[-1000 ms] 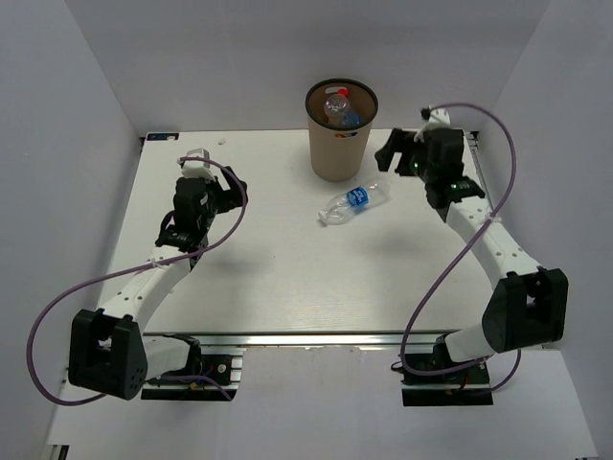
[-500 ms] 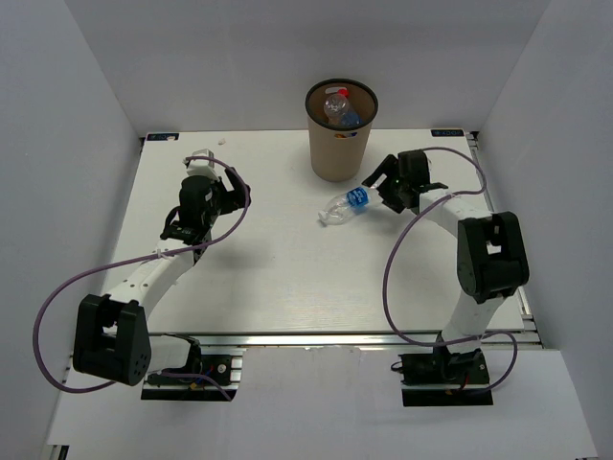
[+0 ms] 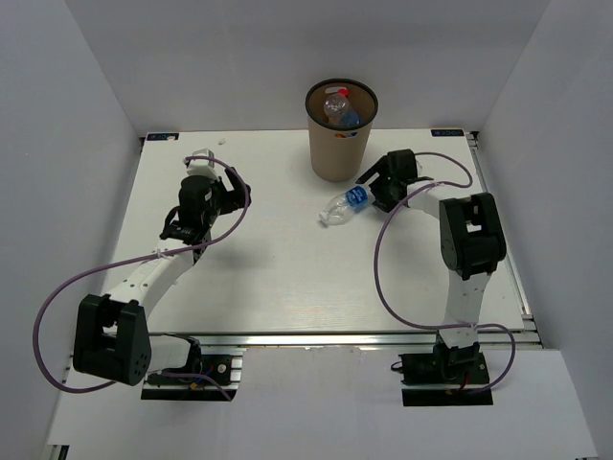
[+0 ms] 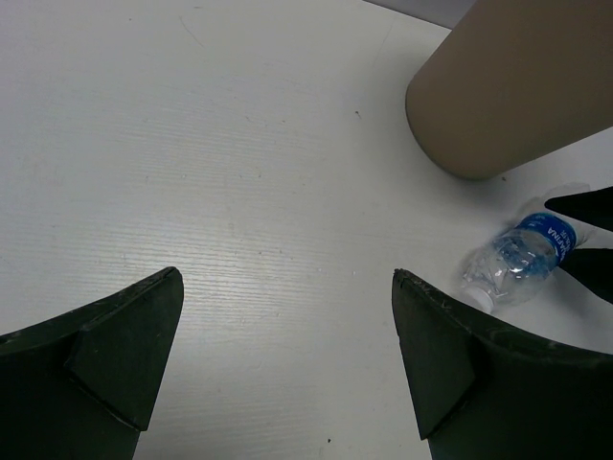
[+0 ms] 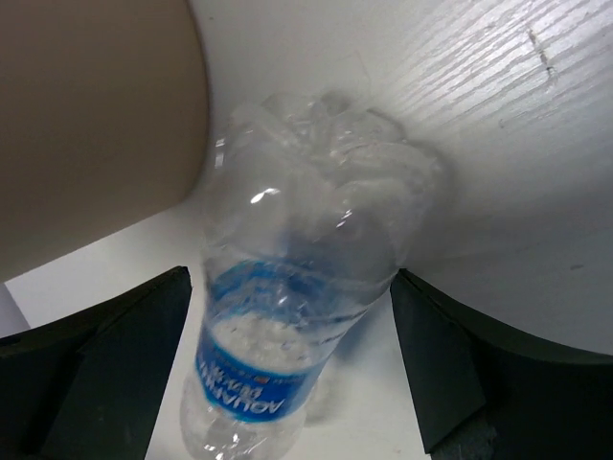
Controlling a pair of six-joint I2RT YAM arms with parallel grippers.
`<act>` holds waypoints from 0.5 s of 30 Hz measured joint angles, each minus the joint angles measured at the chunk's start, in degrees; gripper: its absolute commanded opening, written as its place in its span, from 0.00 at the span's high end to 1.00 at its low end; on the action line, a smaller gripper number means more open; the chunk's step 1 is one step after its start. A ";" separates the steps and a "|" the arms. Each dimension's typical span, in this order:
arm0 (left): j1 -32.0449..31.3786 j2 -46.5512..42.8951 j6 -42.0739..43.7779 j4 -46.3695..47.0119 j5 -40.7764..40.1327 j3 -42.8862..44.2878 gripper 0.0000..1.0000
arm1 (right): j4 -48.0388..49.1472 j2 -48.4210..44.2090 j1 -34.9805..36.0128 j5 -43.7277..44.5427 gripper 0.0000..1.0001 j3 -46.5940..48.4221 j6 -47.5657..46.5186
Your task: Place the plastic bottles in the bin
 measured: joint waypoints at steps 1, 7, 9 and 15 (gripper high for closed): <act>0.00 0.00 -0.02 0.00 0.02 0.00 0.02 | -0.22 0.79 0.00 0.11 0.11 0.46 0.26; 0.00 0.00 -0.02 0.00 0.07 0.00 0.02 | -0.22 3.89 0.04 0.55 0.23 3.65 2.01; 0.00 -0.02 -0.02 0.02 0.04 0.00 0.02 | -0.13 4.11 0.04 0.76 0.31 3.69 2.29; 0.00 -0.31 0.00 0.17 -0.02 0.00 0.02 | 2.45 3.02 0.13 1.77 0.71 1.68 1.25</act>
